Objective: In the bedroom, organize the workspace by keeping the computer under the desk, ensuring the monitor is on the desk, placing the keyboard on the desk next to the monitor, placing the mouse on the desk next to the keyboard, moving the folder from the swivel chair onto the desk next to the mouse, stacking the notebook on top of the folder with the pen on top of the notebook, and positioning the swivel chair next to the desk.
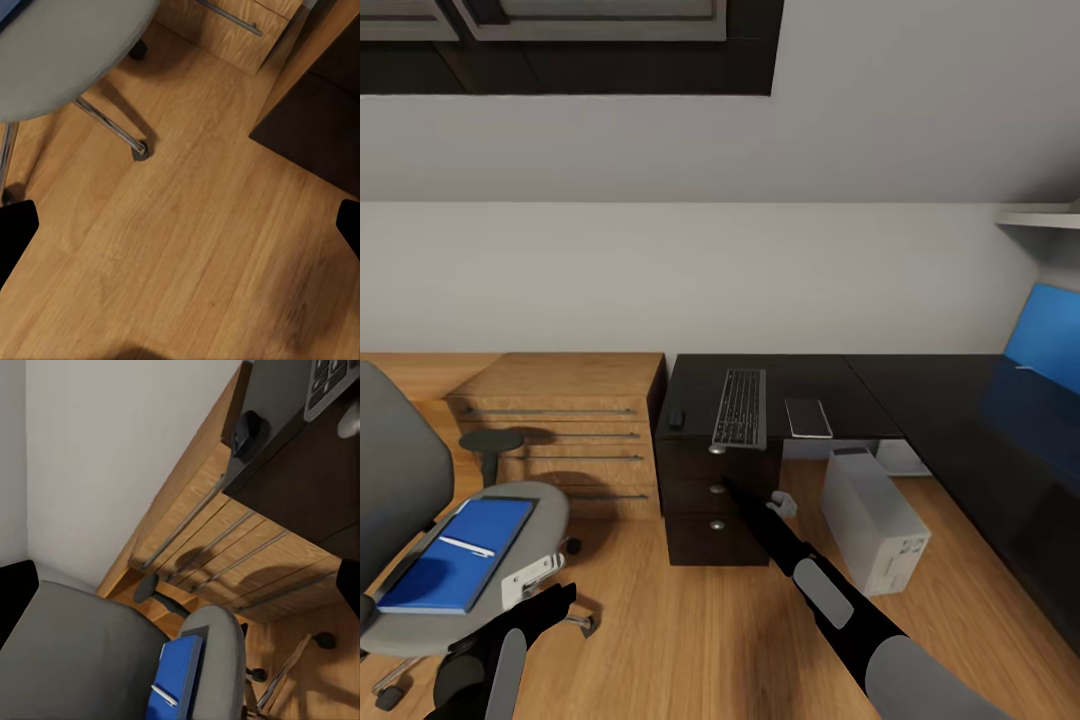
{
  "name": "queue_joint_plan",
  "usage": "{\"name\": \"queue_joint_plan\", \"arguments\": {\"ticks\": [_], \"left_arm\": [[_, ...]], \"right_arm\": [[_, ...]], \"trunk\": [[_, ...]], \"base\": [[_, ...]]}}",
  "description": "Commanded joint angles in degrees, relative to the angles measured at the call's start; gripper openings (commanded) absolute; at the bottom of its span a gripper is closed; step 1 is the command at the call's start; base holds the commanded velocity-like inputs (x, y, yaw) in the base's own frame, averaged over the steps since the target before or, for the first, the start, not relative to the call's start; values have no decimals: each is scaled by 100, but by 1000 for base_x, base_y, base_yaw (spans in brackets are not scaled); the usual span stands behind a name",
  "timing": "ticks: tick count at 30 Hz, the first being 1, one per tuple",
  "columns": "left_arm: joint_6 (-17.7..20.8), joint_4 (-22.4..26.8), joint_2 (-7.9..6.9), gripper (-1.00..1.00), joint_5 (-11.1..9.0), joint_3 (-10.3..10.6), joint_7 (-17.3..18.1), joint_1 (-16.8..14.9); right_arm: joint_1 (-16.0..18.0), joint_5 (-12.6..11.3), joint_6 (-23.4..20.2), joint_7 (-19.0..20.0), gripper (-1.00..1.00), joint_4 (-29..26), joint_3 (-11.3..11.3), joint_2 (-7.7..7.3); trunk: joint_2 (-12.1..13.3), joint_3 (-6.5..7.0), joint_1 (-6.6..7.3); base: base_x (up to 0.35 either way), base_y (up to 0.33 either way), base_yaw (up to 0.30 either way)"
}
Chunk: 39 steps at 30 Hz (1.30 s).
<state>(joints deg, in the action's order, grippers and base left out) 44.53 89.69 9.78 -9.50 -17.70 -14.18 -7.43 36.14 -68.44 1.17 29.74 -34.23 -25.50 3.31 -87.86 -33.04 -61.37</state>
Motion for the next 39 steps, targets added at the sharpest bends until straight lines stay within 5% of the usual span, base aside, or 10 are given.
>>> {"name": "queue_joint_plan", "arguments": {"ticks": [1, 23, 30, 39], "left_arm": [[20, 6, 5, 100, -61, -8, -41, -4], [26, -9, -2, 100, -61, -8, -49, -4], [28, -12, -2, 100, -61, -6, -50, -4], [28, -13, -3, 100, -61, -9, -50, -4]], "right_arm": [[7, -58, 13, 13, 100, 9, -29, -1], [7, -56, 6, 31, 100, 4, -12, -12], [7, -54, -19, -9, 100, 4, 208, -1], [18, -62, -10, -487, 100, -7, 301, 58]], "trunk": [[-45, -24, -22], [-927, -419, -506], [-1208, -545, -659], [-1569, -706, -857]], "base": [[0, 0, 0], [0, 0, 0], [0, 0, 0], [0, 0, 0]]}}
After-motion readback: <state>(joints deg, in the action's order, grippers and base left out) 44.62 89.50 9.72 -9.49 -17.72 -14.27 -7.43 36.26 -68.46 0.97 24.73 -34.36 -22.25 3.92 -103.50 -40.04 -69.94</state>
